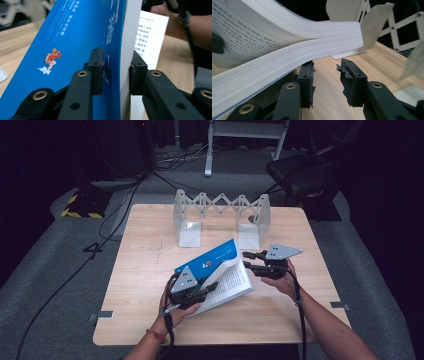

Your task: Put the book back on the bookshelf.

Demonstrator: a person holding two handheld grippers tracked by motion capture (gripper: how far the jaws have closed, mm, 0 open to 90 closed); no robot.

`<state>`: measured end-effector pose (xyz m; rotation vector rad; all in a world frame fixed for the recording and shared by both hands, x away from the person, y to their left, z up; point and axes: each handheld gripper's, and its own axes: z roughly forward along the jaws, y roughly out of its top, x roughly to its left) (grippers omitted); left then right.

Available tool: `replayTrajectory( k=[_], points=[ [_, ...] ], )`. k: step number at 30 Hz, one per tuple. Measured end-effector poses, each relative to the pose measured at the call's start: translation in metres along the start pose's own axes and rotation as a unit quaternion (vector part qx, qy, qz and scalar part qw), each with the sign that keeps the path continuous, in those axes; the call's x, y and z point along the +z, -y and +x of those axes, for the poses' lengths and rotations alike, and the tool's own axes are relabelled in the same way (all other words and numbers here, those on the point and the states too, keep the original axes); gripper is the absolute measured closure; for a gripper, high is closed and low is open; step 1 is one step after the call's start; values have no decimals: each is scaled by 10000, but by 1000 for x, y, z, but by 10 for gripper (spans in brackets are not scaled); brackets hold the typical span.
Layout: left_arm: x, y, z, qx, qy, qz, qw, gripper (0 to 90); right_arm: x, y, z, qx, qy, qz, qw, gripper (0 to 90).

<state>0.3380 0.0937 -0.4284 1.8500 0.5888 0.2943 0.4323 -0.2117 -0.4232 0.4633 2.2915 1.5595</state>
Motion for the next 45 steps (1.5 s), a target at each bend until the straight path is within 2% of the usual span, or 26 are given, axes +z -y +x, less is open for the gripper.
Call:
replayTrajectory(
  k=[3, 6, 10, 12, 17, 21, 26, 32, 34, 36, 38, 40, 43, 45],
  points=[
    [12, -9, -2, 105, 90, -31, 9999, 700, -17, -2, -7, 22, 116, -126, 9999, 627],
    [22, -14, -2, 155, 195, -109, 9996, 700, -31, -4, -11, -70, 237, -120, 9996, 627],
    [26, -16, -3, 174, 193, -250, 9993, 701, -43, -7, -12, -64, 235, -248, 9994, 627],
    [23, -14, -2, 173, 173, -338, 9991, 700, -46, -10, -10, -144, 251, -273, 9992, 626],
    [7, -9, -1, 148, 110, -439, 9989, 701, -43, -21, 0, -238, 100, -403, 9989, 625],
    [-2, -6, -2, 129, 12, -467, 9988, 702, -39, -28, 6, -339, 77, -452, 9984, 620],
    [-17, 0, -4, 162, -218, -435, 9987, 695, -32, -41, 17, -370, -71, -607, 9974, 607],
    [-27, 6, -10, 212, -483, -375, 9979, 657, -24, -51, 27, -486, -133, -684, 9964, 572],
    [-30, 8, -10, 136, -500, -311, 9982, 621, -21, -53, 32, -543, -213, -688, 9959, 551],
    [-31, 10, -11, 80, -547, -297, 9980, 601, -16, -54, 37, -574, -172, -649, 9961, 530],
    [-31, 12, -10, 66, -578, -204, 9981, 582, -14, -54, 38, -558, -204, -640, 9962, 521],
    [-31, 16, -9, 32, -590, -107, 9982, 545, -9, -52, 38, -455, -342, -570, 9968, 479],
    [-29, 19, -7, -74, -478, -53, 9988, 516, -1, -48, 38, -390, -462, -417, 9973, 454],
    [-24, 20, -7, -64, -366, 4, 9993, 539, 4, -46, 39, -356, -531, -316, 9975, 452]
  ],
)
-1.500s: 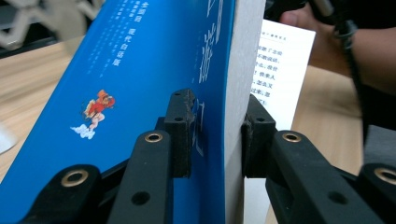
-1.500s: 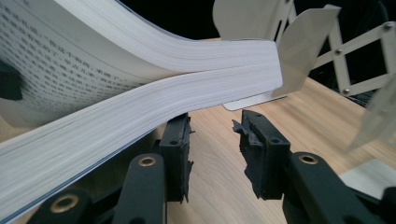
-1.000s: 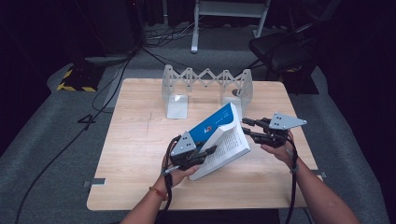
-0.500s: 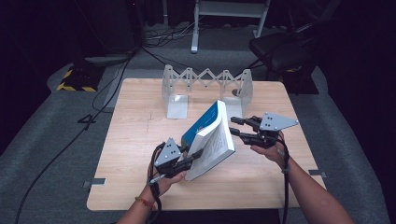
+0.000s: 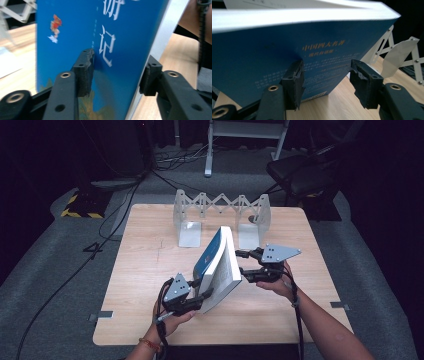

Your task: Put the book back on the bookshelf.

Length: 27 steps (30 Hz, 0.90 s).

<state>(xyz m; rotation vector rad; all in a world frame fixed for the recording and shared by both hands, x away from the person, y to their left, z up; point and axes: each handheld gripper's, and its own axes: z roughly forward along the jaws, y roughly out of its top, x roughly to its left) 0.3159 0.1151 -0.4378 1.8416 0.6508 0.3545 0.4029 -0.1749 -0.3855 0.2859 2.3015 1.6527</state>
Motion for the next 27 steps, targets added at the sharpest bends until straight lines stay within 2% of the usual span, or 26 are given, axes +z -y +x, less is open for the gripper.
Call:
replayTrajectory(
  k=[1, 2, 3, 4, 6, 7, 8, 10, 12, 13, 15, 17, 19, 23, 27],
  points=[
    [2, 0, 1, -33, 41, -6, 10000, 548, 0, 0, 0, 0, -2, -10, 10000, 474],
    [3, -2, 1, -33, 84, 3, 10000, 556, -1, 0, 1, -88, 16, -15, 10000, 497],
    [5, -3, 2, -4, 146, 5, 9999, 571, -2, 0, 5, -286, 114, -47, 9995, 529],
    [5, -3, 4, -17, 202, -3, 9998, 597, -3, 0, 5, -333, 113, -32, 9994, 530],
    [11, -4, 6, -88, 355, -32, 9993, 633, -9, 1, 2, -228, 7, -161, 9996, 530],
    [14, -5, 6, -63, 370, -48, 9993, 636, -14, 0, 0, -190, -22, -239, 9995, 530],
    [17, -7, 5, -31, 392, -30, 9992, 641, -17, -1, -2, -183, 6, -271, 9995, 530],
    [23, -9, 6, -107, 468, -95, 9988, 647, -21, -1, -5, -145, 127, -222, 9996, 531],
    [31, -10, 7, -170, 608, -161, 9979, 663, -24, 4, -11, 13, 144, -224, 9996, 531],
    [31, -10, 7, -170, 608, -161, 9979, 672, -26, 7, -13, 78, 90, -251, 9996, 519],
    [40, -13, 7, -202, 688, -199, 9972, 673, -31, 8, -14, 94, 127, -322, 9994, 513],
    [44, -15, 7, -206, 707, -228, 9970, 675, -35, 8, -16, 35, 255, -214, 9994, 513],
    [46, -16, 8, -258, 744, -253, 9966, 688, -40, 13, -21, 138, 248, -177, 9994, 513],
    [46, -15, 9, -343, 787, -286, 9959, 689, -42, 19, -22, 241, 261, -263, 9990, 513],
    [33, -9, 11, -409, 781, -349, 9955, 706, -39, 19, -20, 194, 278, -327, 9989, 528]
  ],
)
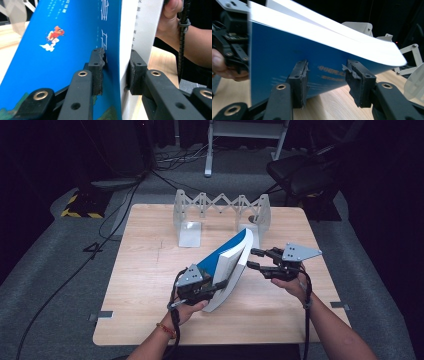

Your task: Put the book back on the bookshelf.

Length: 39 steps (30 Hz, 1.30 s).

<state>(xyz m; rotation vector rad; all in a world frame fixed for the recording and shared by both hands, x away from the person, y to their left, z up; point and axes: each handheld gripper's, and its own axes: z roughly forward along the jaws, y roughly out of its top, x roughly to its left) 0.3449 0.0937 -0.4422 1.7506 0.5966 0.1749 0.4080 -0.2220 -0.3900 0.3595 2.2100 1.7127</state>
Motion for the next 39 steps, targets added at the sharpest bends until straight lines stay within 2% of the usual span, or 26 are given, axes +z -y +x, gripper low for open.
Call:
replayTrajectory(
  k=[2, 4, 5, 6, 7, 11, 13, 18, 21, 23, 25, 27, 28, 29, 31, 34, 39],
  points=[
    [-6, 2, 0, 4, -19, -13, 10000, 712, 1, 1, 0, -14, 25, 22, 10000, 526],
    [-15, 5, 0, -20, -24, -36, 10000, 725, 6, 3, -2, 51, 103, 172, 9998, 464],
    [-20, 7, 1, -31, -34, -50, 10000, 731, 9, 6, -4, 135, 41, 192, 9997, 458],
    [-23, 8, 1, -60, -50, -73, 9999, 738, 14, 9, -6, 252, 41, 279, 9993, 458],
    [-28, 9, 2, -42, -60, -65, 10000, 738, 14, 9, -6, 252, 41, 279, 9993, 458],
    [-38, 12, 3, -45, -101, -46, 9999, 745, 33, 15, -6, 335, 215, 581, 9975, 471],
    [-37, 11, 2, 57, -142, -1, 9999, 745, 36, 15, -6, 369, 149, 511, 9979, 497],
    [-32, 11, 6, 2, 150, 36, 9999, 733, 32, 6, 1, 111, 30, 328, 9994, 521],
    [-26, 10, 9, -49, 297, 32, 9995, 727, 29, 7, 0, 137, 51, 310, 9994, 525],
    [-17, 7, 8, -58, 426, 67, 9991, 718, 25, 8, -2, 113, 89, 306, 9994, 550],
    [-7, 3, 5, 70, 555, 143, 9983, 699, 20, 8, -5, 88, 167, 308, 9993, 572],
    [7, -1, 2, 80, 747, 144, 9971, 684, 11, 7, -8, 90, 255, 259, 9993, 600],
    [7, -1, 2, 80, 747, 144, 9971, 680, 11, 7, -8, 90, 255, 259, 9993, 600],
    [16, -4, 1, 135, 803, 142, 9966, 680, 7, 6, -9, 93, 293, 242, 9992, 608],
    [24, -7, 0, 151, 829, 136, 9963, 678, -4, 4, -13, 32, 417, 226, 9989, 608],
    [32, -11, -1, 275, 821, 191, 9961, 674, -18, 3, -15, 3, 468, 169, 9988, 608],
    [20, -16, -3, 521, 574, 217, 9968, 664, -25, -3, -8, -75, 385, 128, 9991, 598]
  ],
)
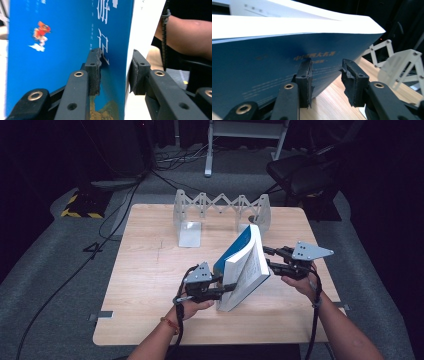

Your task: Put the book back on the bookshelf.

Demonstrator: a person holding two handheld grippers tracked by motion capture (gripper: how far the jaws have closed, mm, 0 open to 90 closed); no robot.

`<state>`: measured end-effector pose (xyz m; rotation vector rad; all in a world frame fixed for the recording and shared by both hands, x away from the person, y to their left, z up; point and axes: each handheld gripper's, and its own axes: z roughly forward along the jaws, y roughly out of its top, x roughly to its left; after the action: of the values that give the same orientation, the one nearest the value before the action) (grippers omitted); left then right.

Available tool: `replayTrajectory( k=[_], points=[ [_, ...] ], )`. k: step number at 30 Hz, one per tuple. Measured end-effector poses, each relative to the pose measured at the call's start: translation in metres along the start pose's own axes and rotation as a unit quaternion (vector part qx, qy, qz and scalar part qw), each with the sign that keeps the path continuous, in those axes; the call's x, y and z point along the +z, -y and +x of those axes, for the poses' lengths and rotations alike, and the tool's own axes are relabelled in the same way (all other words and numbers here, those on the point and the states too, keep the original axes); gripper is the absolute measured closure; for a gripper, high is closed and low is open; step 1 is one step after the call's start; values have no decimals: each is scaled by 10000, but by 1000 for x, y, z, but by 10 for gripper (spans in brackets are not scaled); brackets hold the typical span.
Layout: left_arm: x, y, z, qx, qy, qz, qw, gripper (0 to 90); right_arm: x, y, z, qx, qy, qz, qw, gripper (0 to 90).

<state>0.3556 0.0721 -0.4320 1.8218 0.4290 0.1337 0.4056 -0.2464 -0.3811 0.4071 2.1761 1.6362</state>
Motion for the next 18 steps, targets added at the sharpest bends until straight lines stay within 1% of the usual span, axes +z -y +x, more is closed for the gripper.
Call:
replayTrajectory(
  k=[1, 4, 7, 8, 9, 11, 12, 14, 15, 16, 17, 18],
  points=[
    [-4, -1, -2, 71, -110, 44, 9999, 663, 1, -1, 2, 17, -61, -22, 10000, 589],
    [-14, 0, -5, 155, -279, 124, 9994, 653, 7, -4, 14, -55, -190, 10, 9998, 557],
    [-26, 2, -8, 282, -488, 219, 9982, 631, 16, -5, 27, -176, -286, 110, 9994, 531],
    [-28, 3, -9, 305, -533, 240, 9978, 614, 20, -5, 33, -225, -358, 154, 9990, 516],
    [-30, 4, -10, 338, -585, 271, 9973, 597, 22, -5, 35, -230, -388, 180, 9988, 516],
    [-34, 5, -12, 367, -659, 351, 9965, 555, 28, -4, 41, -266, -518, 220, 9981, 533],
    [-35, 5, -13, 373, -660, 379, 9964, 516, 31, -3, 44, -310, -574, 274, 9975, 533],
    [-38, 5, -18, 400, -648, 508, 9958, 430, 37, 0, 50, -402, -671, 385, 9962, 531],
    [-38, 6, -20, 420, -641, 562, 9955, 401, 38, 1, 52, -413, -685, 402, 9960, 527],
    [-38, 6, -20, 420, -641, 562, 9955, 379, 38, 1, 52, -413, -685, 402, 9960, 527],
    [-38, 7, -24, 476, -707, 629, 9944, 379, 41, 2, 54, -414, -737, 434, 9955, 522],
    [-37, 8, -27, 471, -765, 671, 9937, 321, 44, 4, 57, -418, -791, 442, 9950, 516]
  ],
)
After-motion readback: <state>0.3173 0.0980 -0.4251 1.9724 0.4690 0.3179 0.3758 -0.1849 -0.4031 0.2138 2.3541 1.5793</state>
